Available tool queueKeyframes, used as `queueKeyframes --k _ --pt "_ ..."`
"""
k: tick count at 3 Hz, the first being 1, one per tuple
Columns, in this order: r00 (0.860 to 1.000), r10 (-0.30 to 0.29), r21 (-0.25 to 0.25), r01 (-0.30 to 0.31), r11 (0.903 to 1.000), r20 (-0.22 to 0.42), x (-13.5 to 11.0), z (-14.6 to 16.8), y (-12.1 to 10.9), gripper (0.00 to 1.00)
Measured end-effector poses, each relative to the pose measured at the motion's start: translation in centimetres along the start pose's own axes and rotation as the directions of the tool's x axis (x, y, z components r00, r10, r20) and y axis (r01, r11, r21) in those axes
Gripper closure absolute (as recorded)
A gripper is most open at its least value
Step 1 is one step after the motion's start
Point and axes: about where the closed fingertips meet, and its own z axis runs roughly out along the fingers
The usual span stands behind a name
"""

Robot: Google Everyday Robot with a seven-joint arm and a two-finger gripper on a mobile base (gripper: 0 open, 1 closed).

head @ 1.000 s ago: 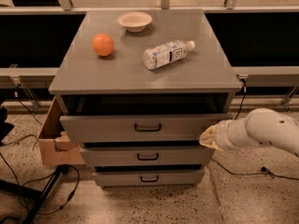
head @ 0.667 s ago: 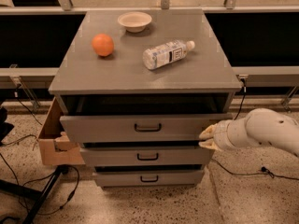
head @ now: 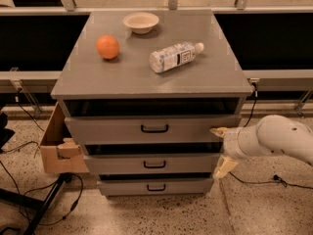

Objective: Close top drawer

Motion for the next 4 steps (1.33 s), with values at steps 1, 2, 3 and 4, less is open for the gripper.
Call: queueKeyframes --k 1,2,3,4 --pt "1.000 0.000 0.000 0.000 1.0000 0.000 -0.1 -0.1 0.2 0.00" --pt "1.000 -0.008 -0.004 0.008 1.0000 -0.002 -0.3 -0.2 0.4 0.26" --pt "0.996 -0.083 -0.043 0.082 0.9957 -0.019 -1.9 -1.1 1.5 0.47" --pt "0.970 -0.232 -0.122 0.222 0.9675 -0.077 -4.0 -4.3 2.6 0.70"
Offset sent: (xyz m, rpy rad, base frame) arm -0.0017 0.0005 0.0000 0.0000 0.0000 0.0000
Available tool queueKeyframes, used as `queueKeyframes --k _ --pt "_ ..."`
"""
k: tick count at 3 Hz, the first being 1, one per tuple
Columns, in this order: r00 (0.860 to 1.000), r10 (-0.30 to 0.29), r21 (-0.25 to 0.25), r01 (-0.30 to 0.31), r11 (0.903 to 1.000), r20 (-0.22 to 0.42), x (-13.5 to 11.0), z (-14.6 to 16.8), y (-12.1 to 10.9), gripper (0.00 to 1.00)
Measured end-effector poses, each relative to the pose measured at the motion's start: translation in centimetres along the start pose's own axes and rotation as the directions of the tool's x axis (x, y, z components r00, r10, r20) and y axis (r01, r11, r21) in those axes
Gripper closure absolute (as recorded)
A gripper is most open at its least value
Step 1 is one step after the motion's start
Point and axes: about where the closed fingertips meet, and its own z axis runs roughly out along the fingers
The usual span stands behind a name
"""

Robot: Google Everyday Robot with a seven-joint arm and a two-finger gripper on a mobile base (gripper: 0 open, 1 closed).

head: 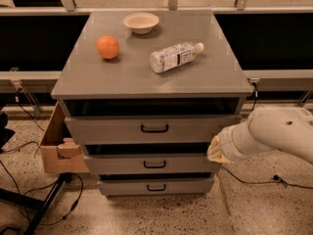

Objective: Close top drawer

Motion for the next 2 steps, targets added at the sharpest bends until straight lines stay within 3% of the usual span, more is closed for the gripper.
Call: queueKeyframes --k 1,2 --pt "0.984 -0.130 -0.039 0.126 0.9912 -0.122 -0.4 -7.3 -2.2 0.94" --pt "0.962 -0.145 -0.038 0.140 0.9894 -0.232 1.2 -15.9 -5.7 1.00"
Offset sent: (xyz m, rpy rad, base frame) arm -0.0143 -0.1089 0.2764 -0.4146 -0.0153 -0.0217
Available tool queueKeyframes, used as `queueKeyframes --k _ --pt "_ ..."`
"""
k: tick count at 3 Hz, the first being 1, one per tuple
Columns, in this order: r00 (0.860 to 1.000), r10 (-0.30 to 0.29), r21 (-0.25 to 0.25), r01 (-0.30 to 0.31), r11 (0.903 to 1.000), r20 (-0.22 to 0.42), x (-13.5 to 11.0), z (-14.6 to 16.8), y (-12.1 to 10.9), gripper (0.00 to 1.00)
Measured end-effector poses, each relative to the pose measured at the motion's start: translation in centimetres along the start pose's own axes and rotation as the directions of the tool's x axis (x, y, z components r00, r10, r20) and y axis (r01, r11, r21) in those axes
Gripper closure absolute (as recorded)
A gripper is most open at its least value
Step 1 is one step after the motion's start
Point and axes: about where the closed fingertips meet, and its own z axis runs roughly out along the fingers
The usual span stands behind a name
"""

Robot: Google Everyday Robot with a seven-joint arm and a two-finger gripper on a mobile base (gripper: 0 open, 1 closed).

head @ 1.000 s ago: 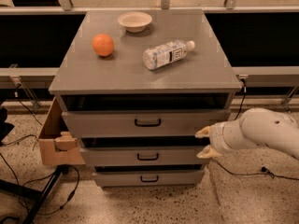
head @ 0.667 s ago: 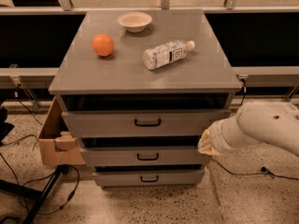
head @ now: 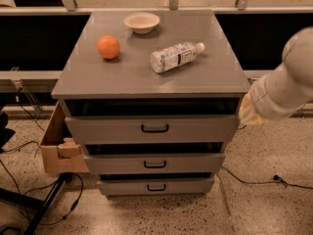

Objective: Close top drawer

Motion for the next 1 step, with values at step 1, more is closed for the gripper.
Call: queueKeyframes --k 1 --pt "0.996 0.065 0.032 -0.063 0.9975 -0.056 3.27 -6.55 -1.65 1.00"
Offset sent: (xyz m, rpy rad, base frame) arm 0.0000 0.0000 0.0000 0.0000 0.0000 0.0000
